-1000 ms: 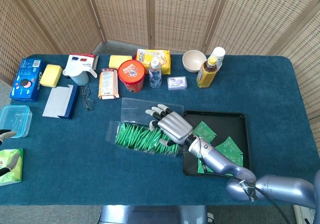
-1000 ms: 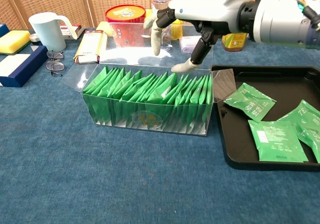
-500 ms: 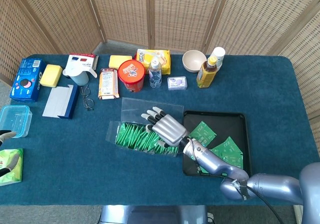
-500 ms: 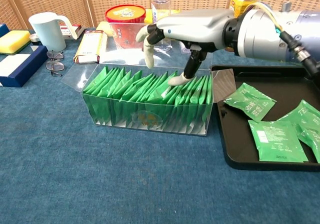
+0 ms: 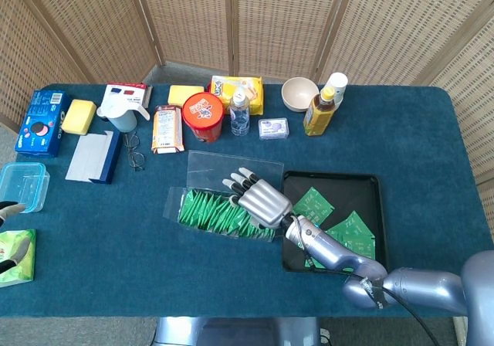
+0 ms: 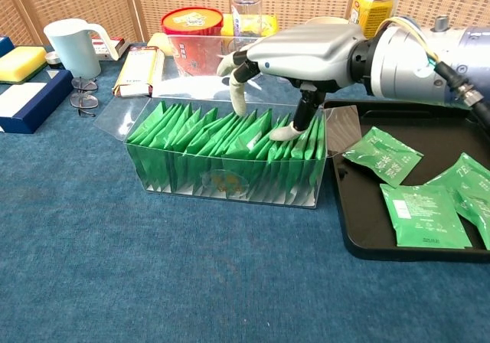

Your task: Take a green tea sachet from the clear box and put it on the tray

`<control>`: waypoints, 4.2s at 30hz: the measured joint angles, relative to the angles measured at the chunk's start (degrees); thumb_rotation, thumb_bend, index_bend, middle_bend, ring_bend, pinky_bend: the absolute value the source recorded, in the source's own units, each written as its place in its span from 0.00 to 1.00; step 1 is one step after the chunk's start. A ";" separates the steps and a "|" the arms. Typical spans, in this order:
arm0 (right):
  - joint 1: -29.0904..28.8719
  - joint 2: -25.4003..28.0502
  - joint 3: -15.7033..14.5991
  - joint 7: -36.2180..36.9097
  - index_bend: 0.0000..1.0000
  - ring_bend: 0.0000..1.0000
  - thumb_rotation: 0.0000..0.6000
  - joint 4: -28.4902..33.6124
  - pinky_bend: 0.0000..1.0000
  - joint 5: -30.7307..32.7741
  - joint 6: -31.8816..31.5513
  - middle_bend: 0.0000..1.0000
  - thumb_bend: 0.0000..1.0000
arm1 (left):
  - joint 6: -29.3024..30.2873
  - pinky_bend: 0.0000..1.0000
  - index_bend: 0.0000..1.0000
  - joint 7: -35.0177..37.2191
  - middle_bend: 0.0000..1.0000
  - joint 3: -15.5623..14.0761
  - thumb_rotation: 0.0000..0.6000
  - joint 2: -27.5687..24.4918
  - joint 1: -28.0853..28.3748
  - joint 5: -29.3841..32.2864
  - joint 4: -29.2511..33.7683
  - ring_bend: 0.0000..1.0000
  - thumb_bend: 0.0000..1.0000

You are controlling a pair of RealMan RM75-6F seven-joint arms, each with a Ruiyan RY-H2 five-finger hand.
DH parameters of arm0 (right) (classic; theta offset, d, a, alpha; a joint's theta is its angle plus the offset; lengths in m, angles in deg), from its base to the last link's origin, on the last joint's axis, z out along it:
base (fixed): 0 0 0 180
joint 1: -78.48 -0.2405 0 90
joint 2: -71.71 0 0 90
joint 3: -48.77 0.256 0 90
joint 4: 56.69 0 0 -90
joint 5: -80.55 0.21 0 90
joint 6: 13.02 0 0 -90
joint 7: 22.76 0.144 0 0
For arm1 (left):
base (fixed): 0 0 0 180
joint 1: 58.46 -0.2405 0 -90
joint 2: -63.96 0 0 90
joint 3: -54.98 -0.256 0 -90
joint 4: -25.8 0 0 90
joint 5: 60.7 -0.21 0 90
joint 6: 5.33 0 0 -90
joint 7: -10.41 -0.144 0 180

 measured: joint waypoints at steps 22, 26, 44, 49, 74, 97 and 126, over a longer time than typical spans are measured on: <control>-1.65 -2.45 0.71 -1.68 0.40 0.08 1.00 -2.05 0.04 1.41 1.47 0.13 0.29 | -0.19 0.30 0.26 0.66 0.25 -0.06 1.00 0.03 -0.03 0.22 -0.32 0.20 0.31; -1.80 -2.75 0.74 -1.71 0.41 0.08 1.00 -2.33 0.04 1.59 1.54 0.14 0.30 | -0.18 0.30 0.26 0.64 0.25 -0.06 1.00 0.04 -0.03 0.21 -0.40 0.20 0.31; -2.40 -4.18 1.58 -2.86 0.46 0.10 1.00 -3.42 0.04 3.07 0.76 0.17 0.41 | 0.26 0.30 0.26 0.82 0.25 -0.12 1.00 -0.06 -0.35 0.19 -0.38 0.20 0.31; -2.46 -4.25 1.48 -2.86 0.50 0.10 1.00 -3.59 0.04 3.22 0.83 0.17 0.43 | 0.27 0.30 0.26 0.81 0.25 -0.11 1.00 -0.03 -0.33 0.10 -0.36 0.20 0.31; -2.83 -4.93 1.41 -3.29 0.60 0.13 1.00 -3.58 0.06 3.74 0.71 0.20 0.45 | 0.75 0.30 0.26 1.31 0.25 -0.01 1.00 -0.14 -0.62 0.19 -0.73 0.19 0.31; -0.42 -0.12 3.39 2.75 0.63 0.16 1.00 0.23 0.06 2.40 -2.78 0.23 0.48 | 0.39 0.30 0.26 1.14 0.25 0.05 1.00 0.05 -0.31 -0.03 -0.57 0.19 0.31; 16.33 23.73 1.94 16.06 0.61 0.17 1.00 12.01 0.06 -3.31 -15.65 0.24 0.49 | 0.79 0.30 0.26 -0.75 0.25 -0.09 1.00 -0.66 -0.28 -1.03 2.04 0.19 0.31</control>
